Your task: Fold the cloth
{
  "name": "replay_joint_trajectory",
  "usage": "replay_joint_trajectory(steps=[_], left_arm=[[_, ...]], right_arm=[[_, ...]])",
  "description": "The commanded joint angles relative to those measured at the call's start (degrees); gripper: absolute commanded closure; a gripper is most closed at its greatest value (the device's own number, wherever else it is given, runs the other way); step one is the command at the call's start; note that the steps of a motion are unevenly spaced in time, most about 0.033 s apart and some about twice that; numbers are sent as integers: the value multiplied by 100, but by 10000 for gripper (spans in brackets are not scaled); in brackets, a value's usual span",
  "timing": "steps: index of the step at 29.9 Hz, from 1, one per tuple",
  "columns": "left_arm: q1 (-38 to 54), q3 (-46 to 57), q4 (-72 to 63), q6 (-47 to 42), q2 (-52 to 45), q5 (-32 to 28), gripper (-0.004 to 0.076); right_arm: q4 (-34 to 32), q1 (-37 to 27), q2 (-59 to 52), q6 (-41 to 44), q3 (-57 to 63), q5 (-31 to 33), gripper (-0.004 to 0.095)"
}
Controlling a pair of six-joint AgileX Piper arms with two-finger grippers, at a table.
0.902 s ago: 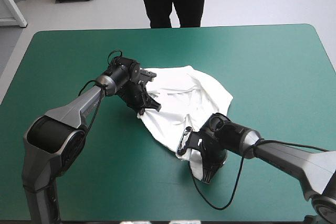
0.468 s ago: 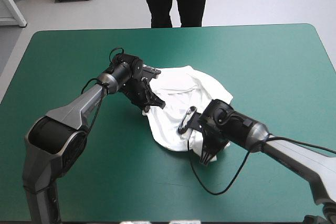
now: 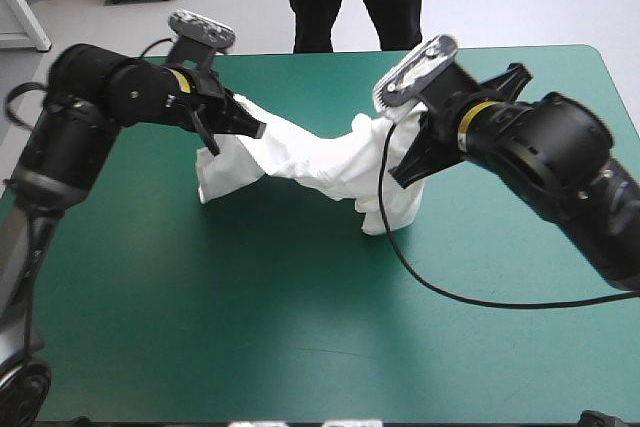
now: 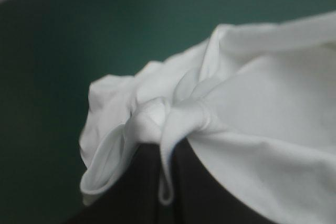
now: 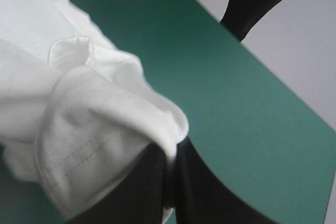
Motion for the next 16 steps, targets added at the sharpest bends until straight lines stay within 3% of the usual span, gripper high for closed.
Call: replay_joint_trajectory(steps=[1,8,16], left_arm=[[-18,-712,-36,-24,-608,-105,733],[-18,-1919,-60,-35,-976,-257,733],[-18,-3034,-818,466,-1183,-900,733]], right_arm=[[-492,-42,-234,12,-851,-25,925],[-691,-42,-281,12,-1902,-29,925],[-677,-42,-541,12,-2744,-370,925]])
